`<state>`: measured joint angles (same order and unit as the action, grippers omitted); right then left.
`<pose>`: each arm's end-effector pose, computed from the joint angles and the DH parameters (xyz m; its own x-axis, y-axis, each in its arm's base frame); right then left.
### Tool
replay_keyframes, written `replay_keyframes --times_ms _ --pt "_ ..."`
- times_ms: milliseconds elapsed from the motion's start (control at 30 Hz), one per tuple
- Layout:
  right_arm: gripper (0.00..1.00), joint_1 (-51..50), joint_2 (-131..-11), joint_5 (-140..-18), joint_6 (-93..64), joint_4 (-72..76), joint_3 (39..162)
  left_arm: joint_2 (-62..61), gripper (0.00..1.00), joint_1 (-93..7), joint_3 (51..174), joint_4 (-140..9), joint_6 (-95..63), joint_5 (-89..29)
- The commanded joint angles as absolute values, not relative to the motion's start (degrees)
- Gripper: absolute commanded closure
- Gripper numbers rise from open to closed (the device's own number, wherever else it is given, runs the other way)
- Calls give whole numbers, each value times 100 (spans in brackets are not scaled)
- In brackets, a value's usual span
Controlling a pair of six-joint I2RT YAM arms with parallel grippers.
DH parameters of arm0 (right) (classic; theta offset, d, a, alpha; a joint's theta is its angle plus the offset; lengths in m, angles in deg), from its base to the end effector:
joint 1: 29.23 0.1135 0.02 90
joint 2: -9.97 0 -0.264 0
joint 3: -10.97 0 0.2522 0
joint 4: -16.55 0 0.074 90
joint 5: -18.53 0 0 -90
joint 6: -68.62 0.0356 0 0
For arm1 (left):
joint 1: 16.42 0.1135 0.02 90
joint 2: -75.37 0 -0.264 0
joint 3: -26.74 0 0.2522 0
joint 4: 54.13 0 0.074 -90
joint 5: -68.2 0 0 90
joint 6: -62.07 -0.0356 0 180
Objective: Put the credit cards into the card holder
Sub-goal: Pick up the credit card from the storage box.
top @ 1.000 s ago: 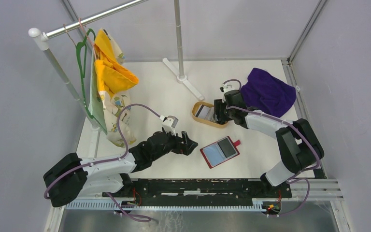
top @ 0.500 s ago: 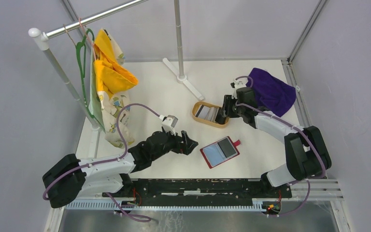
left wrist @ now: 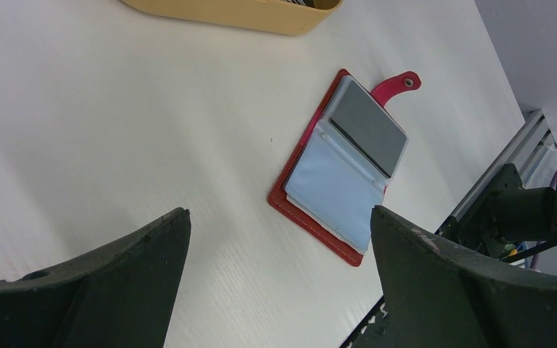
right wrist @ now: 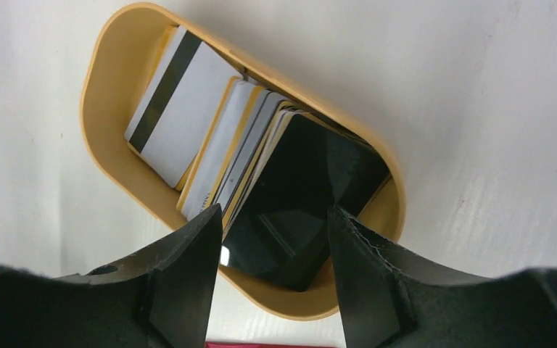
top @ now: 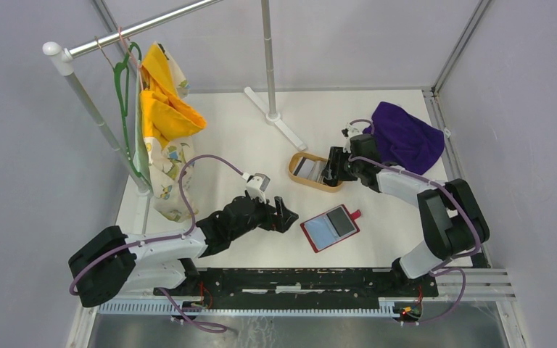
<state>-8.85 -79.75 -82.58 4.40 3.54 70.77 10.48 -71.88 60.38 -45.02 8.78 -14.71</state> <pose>0.2948 0.1168 0.1775 -0.7811 0.1651 -0.6022 -0.1491 0.8872 0.4366 0.1311 -0.1827 0.1805 -0.6212 -0.1438 -0.7704 0.4756 0.7121 -0.5164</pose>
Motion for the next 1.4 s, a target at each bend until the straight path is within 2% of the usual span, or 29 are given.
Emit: replay_keyframes --times_ms 0,233,433,767,900,1100,1200,1300,1367 --pt "40 -849 -8162 -8095 683 373 7325 1028 2 -7191 6221 -4140 1065 -1516" --pt "47 -891 -8089 -7447 450 34 7331 1094 2 -7190 6190 -4173 1059 -1517" --pt "53 -1167 -8045 -7385 264 -37 7301 1094 2 -7191 6212 -4205 1031 -1503" --pt "56 -1532 -7859 -7294 -327 -58 7323 1230 3 -7189 6183 -4304 1021 -1471" --pt "55 -1694 -7798 -7349 -621 -111 7385 1348 2 -7194 6139 -4349 1013 -1450" --pt "40 -1754 -7828 -8310 -514 10 7438 1384 2 -7193 6124 -4348 995 -1451" --pt "36 -1754 -7901 -8370 -423 50 7489 1376 2 -7196 6116 -4323 995 -1467" --pt "35 -1755 -8043 -8299 -340 -2 7565 1331 2 -7194 6107 -4261 1010 -1485" --pt "39 -1756 -8125 -8185 -291 -65 7588 1283 2 -7190 6128 -4242 1013 -1514"
